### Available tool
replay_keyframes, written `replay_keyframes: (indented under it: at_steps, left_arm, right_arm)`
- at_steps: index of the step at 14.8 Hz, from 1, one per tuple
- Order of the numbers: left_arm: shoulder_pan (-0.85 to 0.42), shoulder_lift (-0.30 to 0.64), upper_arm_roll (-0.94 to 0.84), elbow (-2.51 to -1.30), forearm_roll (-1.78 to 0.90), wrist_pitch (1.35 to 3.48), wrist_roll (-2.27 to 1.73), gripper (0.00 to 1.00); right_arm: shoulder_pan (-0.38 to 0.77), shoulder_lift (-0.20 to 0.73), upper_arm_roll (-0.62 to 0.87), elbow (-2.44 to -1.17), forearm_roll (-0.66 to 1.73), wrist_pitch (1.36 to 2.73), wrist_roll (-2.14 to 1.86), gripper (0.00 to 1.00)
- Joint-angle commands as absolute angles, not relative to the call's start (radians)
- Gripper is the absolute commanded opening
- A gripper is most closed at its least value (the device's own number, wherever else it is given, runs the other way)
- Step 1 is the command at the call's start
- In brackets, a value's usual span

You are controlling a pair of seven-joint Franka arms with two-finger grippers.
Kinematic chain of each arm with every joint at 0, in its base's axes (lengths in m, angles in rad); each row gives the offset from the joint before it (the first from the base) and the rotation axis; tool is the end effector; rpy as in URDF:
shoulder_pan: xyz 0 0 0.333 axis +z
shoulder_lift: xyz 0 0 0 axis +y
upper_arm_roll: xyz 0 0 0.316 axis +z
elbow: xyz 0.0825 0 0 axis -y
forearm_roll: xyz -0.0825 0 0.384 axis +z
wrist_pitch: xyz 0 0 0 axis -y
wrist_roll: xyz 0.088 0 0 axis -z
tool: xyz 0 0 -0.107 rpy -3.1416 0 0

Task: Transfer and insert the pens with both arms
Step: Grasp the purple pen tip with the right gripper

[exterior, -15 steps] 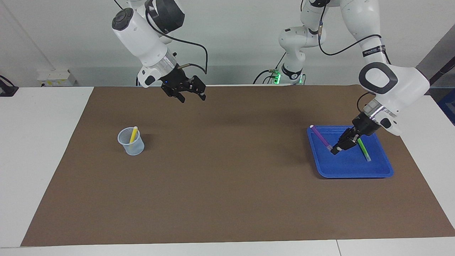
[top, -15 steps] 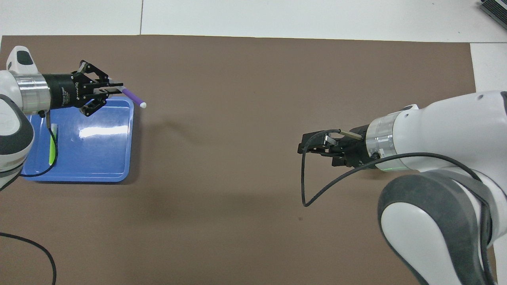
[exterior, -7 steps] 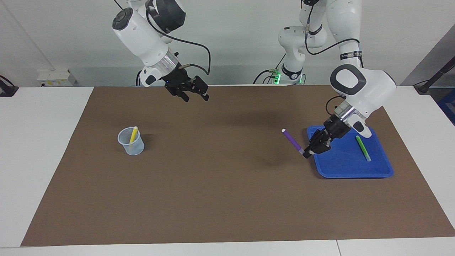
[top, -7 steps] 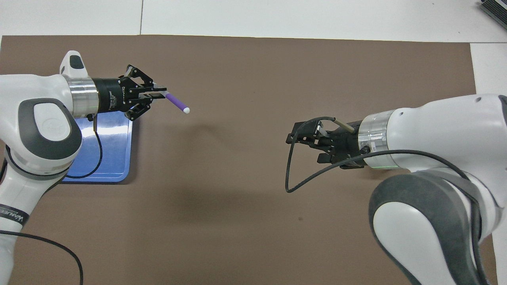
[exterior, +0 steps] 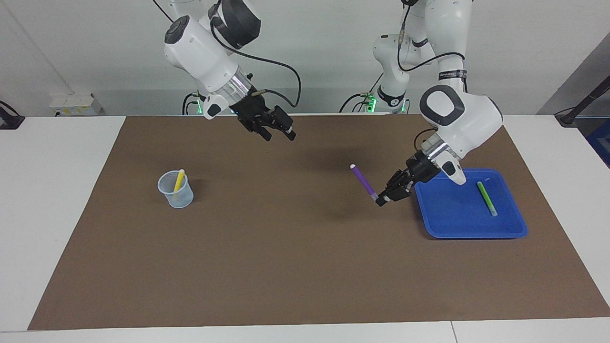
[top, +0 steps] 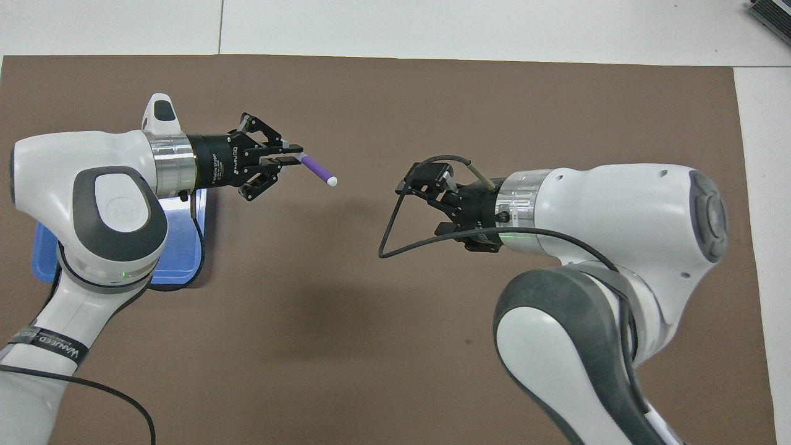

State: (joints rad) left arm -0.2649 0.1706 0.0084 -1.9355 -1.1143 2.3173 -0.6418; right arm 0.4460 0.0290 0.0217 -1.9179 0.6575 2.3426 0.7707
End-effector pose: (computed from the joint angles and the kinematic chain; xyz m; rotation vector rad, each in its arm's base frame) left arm 0.5965 -0.1741 0.4283 1.9254 1.1826 -0.2581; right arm 0.5338 0.2800 0.5203 -2.3311 0.8201 0.0159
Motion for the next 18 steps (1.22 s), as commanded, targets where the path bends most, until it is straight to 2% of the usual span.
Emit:
replay_keyframes:
  at_steps: [1,2,5,16,18]
  left_arm:
    - [-0.305,0.103,0.023,-2.038,-1.193,2.348,-0.646,0.0]
    - [-0.32,0.1,0.021,-2.06,-1.195,2.38,-0.644,0.0]
    - [-0.402,0.094,0.021,-2.094,-1.201,2.494,-0.644,0.0]
    - [-0.408,0.091,0.021,-2.092,-1.201,2.499,-0.646,0.0]
    - [-0.408,0.087,0.021,-2.092,-1.201,2.499,-0.646,0.0]
  right_arm:
    - [0.53,0.092,0.021,-1.908,0.687,2.5,0.854,1.0]
    - [0.546,0.11,0.021,-1.902,0.687,2.543,0.876,1.0]
    - [0.563,0.146,0.021,-1.842,0.69,2.557,0.893,1.0]
    - [0.557,0.172,0.021,-1.856,0.69,2.546,0.769,1.0]
    - [0.557,0.172,0.021,-1.856,0.692,2.551,0.773,0.86]
